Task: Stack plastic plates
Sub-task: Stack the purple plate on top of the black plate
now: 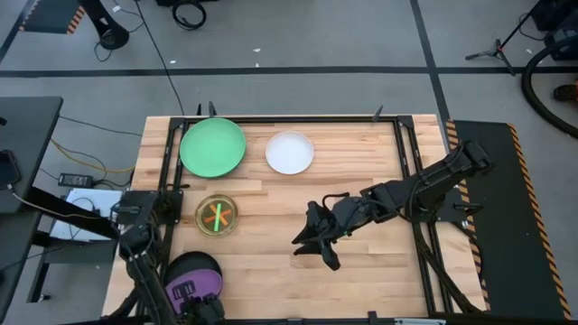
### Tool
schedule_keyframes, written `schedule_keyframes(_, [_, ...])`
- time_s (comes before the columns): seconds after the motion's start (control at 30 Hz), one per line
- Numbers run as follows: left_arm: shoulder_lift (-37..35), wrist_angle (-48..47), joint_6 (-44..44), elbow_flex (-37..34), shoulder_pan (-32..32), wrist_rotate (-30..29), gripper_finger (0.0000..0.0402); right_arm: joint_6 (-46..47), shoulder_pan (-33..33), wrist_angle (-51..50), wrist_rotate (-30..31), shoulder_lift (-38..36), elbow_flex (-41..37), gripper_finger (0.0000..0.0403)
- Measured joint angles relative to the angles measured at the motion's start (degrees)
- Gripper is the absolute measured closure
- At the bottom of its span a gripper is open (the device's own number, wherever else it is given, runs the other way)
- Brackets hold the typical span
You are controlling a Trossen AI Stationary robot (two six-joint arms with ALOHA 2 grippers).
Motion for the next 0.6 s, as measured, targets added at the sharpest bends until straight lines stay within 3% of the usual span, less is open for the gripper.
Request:
schedule_keyframes(0.23, [0.7, 1.7, 1.4, -0.1, 0.3, -3.0, 0.0315, 1.7, 1.3, -0.1, 0.0, 0.0, 0.0, 0.0262])
schedule_keyframes(0.6, [0.9, 2.0, 2.0, -1.6, 1.6, -3.0, 0.0234, 7.7, 3.2, -0.3, -1.4, 0.0, 0.0, 0.0262])
